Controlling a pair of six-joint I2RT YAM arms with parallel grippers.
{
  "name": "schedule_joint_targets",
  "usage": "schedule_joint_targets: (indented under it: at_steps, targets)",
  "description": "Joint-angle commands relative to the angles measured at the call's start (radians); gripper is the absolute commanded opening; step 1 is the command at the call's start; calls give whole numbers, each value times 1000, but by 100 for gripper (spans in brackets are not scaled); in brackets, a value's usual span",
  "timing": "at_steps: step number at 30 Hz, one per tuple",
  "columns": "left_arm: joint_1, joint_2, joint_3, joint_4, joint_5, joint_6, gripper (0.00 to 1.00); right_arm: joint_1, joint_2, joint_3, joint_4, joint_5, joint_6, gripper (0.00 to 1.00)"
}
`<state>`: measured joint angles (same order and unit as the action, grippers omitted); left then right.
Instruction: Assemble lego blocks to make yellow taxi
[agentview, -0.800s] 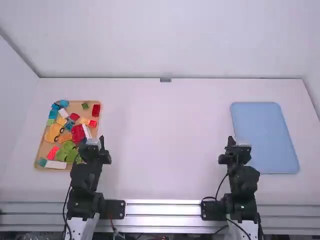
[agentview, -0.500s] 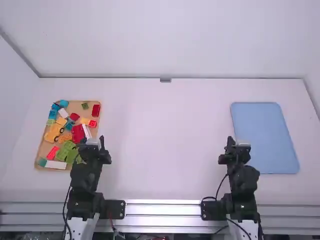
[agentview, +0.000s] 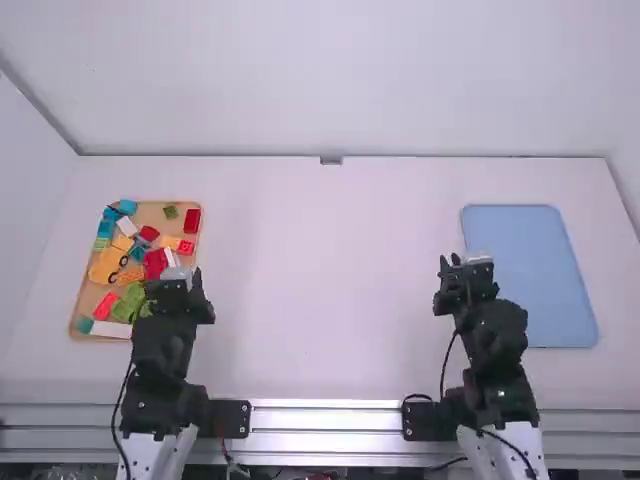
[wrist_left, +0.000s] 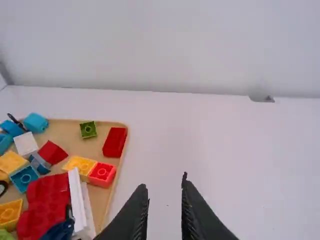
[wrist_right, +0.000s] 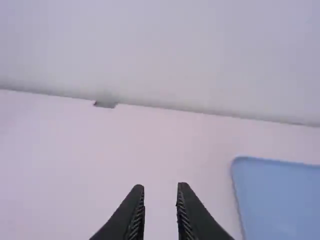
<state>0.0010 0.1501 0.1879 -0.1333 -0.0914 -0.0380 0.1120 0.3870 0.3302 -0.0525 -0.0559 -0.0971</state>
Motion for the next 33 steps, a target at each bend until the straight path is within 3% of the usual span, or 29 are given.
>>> schedule_joint_targets:
  at_steps: [1,11,22,25,33]
  targets:
    - [21,37,77,-26,-38,-17,23,38,95,107,-2,-18,-59,23]
    - [151,203,289,-175,-13,1,40,200,465,441,-11,-58,-157,40]
    - [578,570,561,-315,251,68,63,343,952,880,-41,-310,-76,63]
    - [683,665,625,-355,259,34,69,378,1067,984,-39,-380,-22,69]
    - [880,889,782,-398,295,-54,82,489,1348,1237,-83,-429,-131,82]
